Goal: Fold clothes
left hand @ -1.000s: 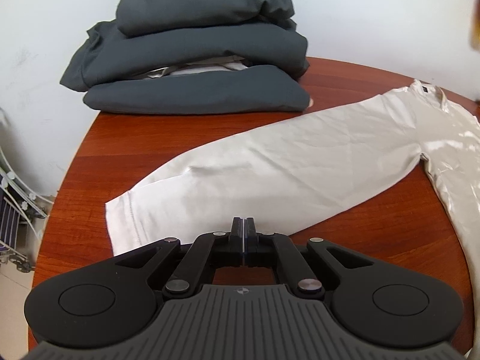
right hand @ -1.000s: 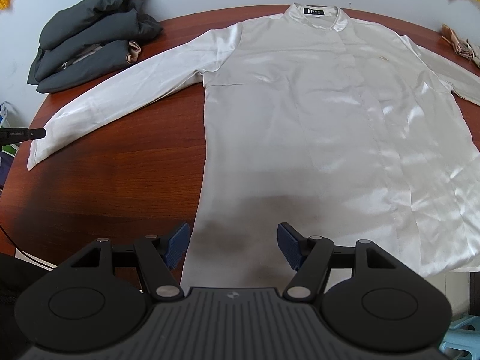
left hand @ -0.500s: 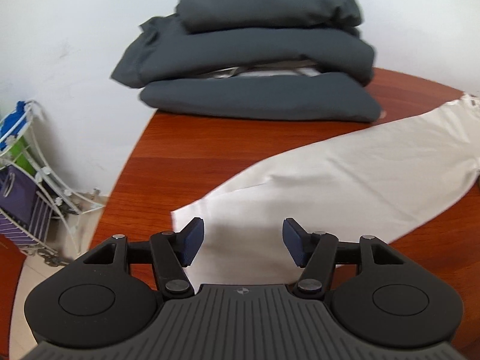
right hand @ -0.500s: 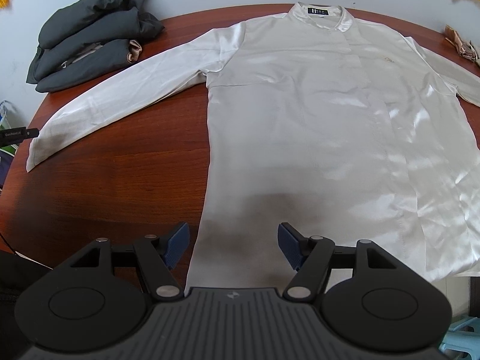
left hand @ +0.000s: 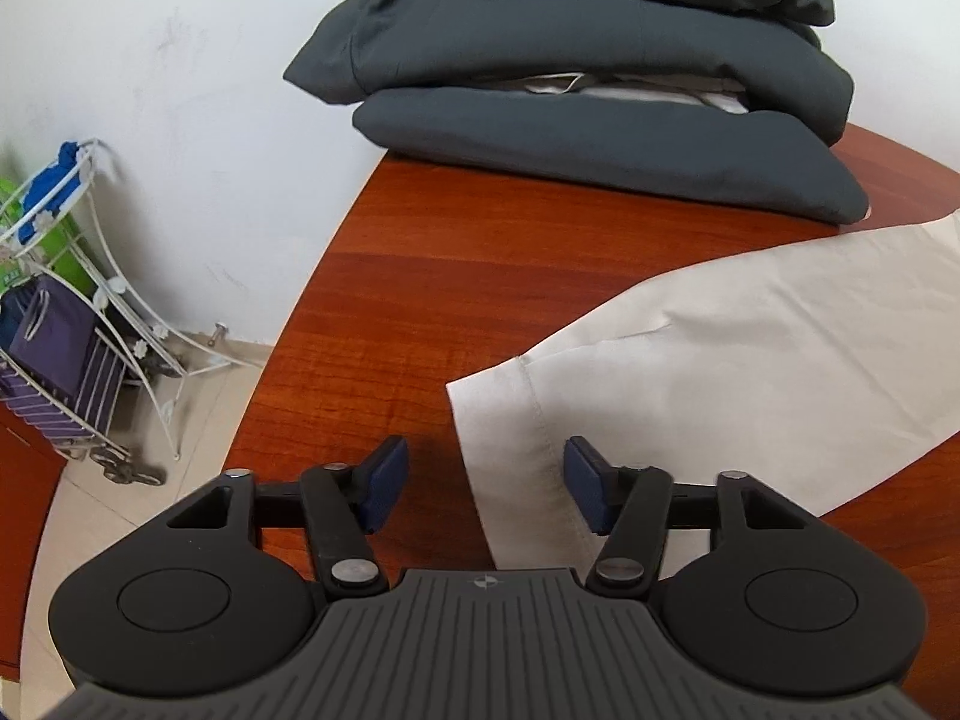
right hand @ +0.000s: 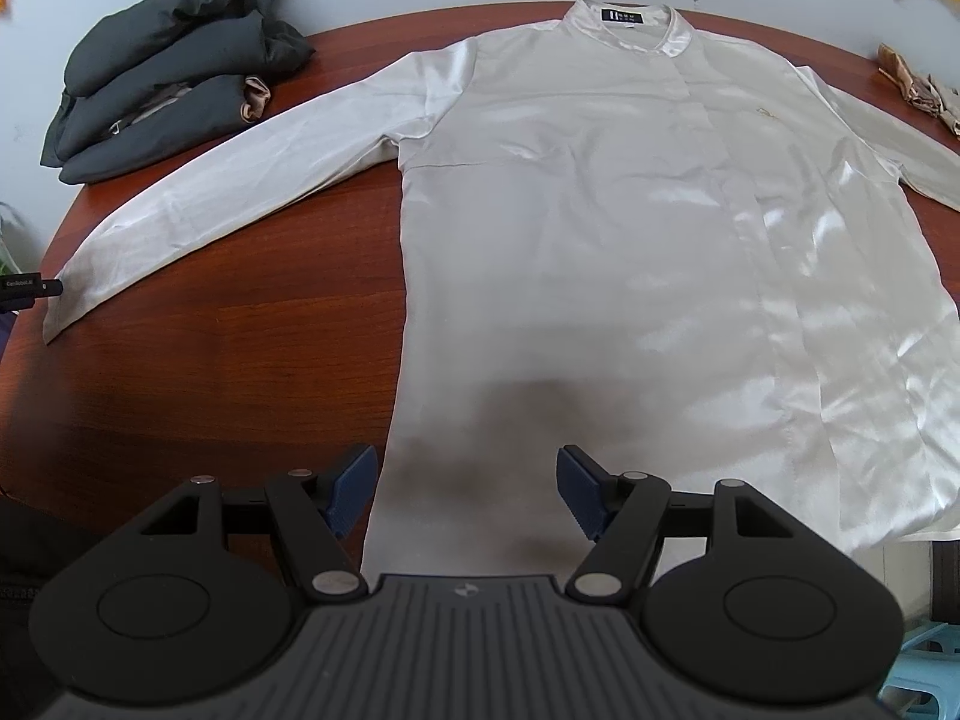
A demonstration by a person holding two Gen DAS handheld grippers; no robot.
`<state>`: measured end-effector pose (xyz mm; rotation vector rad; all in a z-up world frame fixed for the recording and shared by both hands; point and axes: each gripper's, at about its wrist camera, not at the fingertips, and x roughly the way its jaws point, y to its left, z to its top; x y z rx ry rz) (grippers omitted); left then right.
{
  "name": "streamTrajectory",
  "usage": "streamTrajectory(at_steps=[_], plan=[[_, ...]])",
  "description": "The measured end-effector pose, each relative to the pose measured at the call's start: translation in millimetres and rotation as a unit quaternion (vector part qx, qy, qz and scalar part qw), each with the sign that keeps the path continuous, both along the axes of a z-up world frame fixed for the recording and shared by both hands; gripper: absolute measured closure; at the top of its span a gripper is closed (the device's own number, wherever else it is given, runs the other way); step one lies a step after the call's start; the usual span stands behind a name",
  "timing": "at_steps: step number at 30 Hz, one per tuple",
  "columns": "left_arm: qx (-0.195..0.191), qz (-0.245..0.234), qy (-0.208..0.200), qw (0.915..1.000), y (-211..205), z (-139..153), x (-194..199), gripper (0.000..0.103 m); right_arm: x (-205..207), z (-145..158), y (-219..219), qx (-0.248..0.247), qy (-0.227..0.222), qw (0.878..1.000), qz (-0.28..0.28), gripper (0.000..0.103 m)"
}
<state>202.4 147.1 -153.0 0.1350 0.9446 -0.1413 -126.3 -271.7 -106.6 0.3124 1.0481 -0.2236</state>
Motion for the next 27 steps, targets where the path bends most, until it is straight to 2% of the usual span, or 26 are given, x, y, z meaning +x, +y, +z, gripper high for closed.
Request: streamTrajectory(at_steps=[1,2,4,5,12,17,19,21,27], plan=[[-0.003,-0.001,0.006,1.0000,0.3,-1.9,0.0,0.082,-0.1,0.0,-0.1,0.000,0.000,1.000,0.000,0.030],[-0.005,-0.003,0.006,1.0000,-0.1,-2.5,-0.6,0.085,-0.5,0.1,-0.1,-0.001,0.000,1.000,0.000,0.030],[-0.003,-0.006,0.006,1.0000,-3.0,-2.5,-2.3,0.099,-1.4,0.3,-0.2,-0.001,0.000,1.000,0.001,0.030],[-0.003,-0.008,0.005,1.0000,-4.3,-2.5,-3.1,0.102,-2.4,0.3,-0.2,-0.001,-0.001,1.000,0.000,0.030],[-0.019,-0.012,-0.004,0.9997,-13.0,2.1,-11.1,0.103,-6.2,2.1,0.4,-0.001,-0.005,1.000,0.001,0.030],[-0.018,0.002,0.000,0.9998,-7.4,0.7,-9.2,0.093,-8.2,2.2,0.5,-0.002,-0.005,1.000,0.002,0.029],[-0.017,0.005,-0.003,0.9998,-4.6,0.9,-8.9,0.074,-8.7,2.4,0.8,-0.002,-0.005,1.000,0.002,0.029],[-0.014,0.011,-0.007,0.9998,-1.0,0.9,-8.1,0.063,-9.0,2.5,1.5,-0.002,-0.005,1.000,0.002,0.029],[-0.019,0.001,0.001,0.9998,2.9,-2.4,-1.6,0.062,-9.3,1.2,3.6,0.001,-0.004,1.000,0.003,0.029]])
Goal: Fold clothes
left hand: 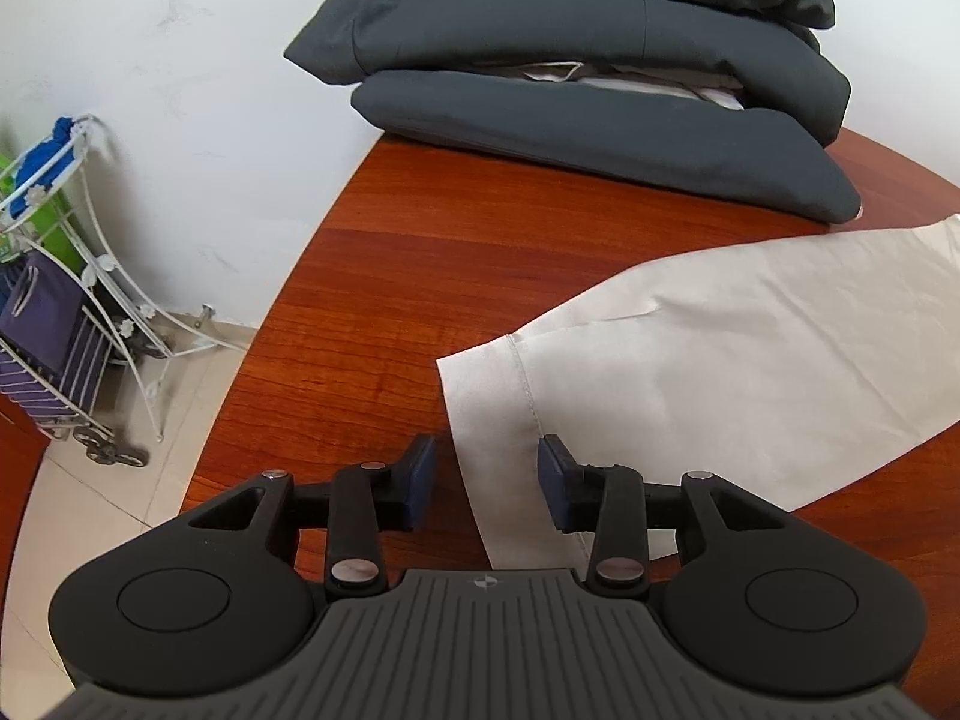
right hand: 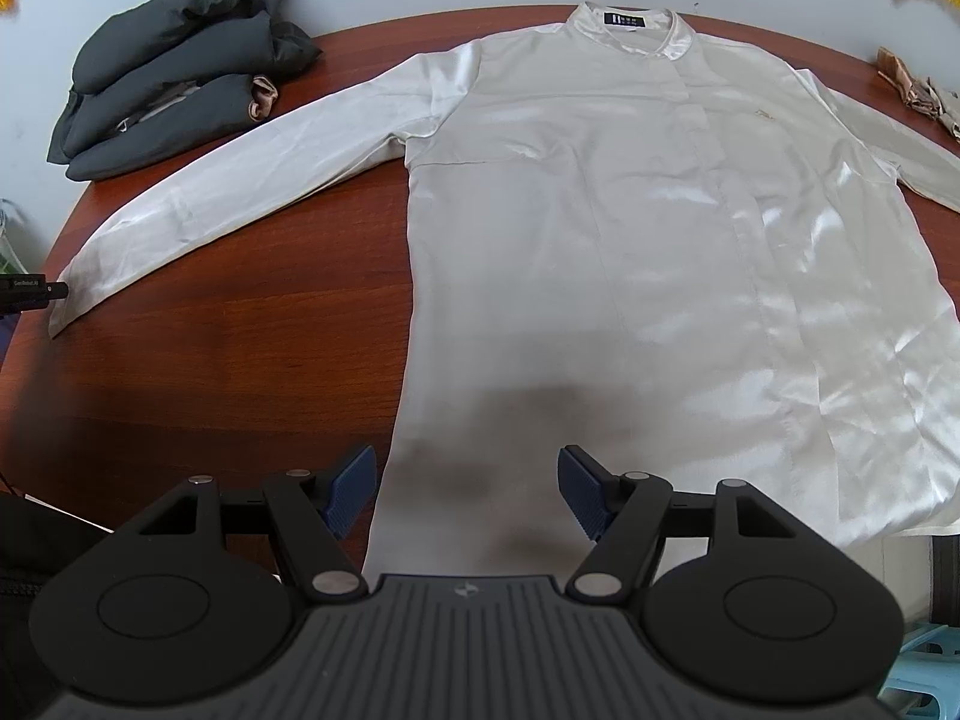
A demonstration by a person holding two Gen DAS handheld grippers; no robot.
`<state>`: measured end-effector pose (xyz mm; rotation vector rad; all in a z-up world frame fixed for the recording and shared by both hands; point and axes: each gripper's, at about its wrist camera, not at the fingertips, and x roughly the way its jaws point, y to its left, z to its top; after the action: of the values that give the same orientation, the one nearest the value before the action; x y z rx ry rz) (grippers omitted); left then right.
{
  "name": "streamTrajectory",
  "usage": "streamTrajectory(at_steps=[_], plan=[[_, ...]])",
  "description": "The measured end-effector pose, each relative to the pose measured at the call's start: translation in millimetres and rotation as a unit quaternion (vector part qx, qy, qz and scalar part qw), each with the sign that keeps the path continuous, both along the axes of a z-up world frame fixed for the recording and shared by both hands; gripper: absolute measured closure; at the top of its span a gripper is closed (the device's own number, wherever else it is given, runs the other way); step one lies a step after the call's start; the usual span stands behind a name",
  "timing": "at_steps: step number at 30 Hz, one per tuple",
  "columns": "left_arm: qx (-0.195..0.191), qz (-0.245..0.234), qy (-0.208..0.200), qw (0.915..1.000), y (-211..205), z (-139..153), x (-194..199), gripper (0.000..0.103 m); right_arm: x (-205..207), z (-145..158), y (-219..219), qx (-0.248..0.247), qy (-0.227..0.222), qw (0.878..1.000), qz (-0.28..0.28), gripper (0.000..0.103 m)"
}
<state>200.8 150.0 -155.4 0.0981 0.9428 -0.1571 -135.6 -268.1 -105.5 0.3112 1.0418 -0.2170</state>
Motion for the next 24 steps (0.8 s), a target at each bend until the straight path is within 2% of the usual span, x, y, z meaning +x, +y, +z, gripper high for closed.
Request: streamTrajectory(at_steps=[8,9,10,12,15,19,24], plan=[[-0.031,-0.014,0.004,0.9994,6.2,-4.7,16.5,0.065,-2.9,-0.8,2.1,-0.001,0.003,1.000,-0.006,0.029],[-0.033,-0.017,0.004,0.9993,5.7,-4.9,16.9,0.070,-3.2,-1.0,2.2,0.000,0.003,1.000,-0.007,0.029],[-0.033,-0.024,0.002,0.9992,3.5,-4.8,16.5,0.081,-3.5,-1.2,2.4,0.000,0.003,1.000,-0.008,0.029],[-0.034,-0.042,-0.001,0.9986,-2.7,-4.4,14.1,0.089,-4.0,-1.8,3.1,0.001,0.002,1.000,-0.010,0.029],[-0.045,-0.062,-0.002,0.9971,-11.5,-3.4,9.6,0.095,-3.1,-2.5,3.9,0.002,0.001,1.000,-0.009,0.029],[-0.081,-0.114,0.000,0.9902,-35.2,10.5,-6.3,0.096,0.4,-1.0,5.5,0.003,-0.005,1.000,-0.007,0.029],[-0.141,-0.208,-0.004,0.9680,-82.7,31.4,-49.0,0.096,5.3,3.4,9.0,0.004,-0.013,1.000,0.000,0.029]])
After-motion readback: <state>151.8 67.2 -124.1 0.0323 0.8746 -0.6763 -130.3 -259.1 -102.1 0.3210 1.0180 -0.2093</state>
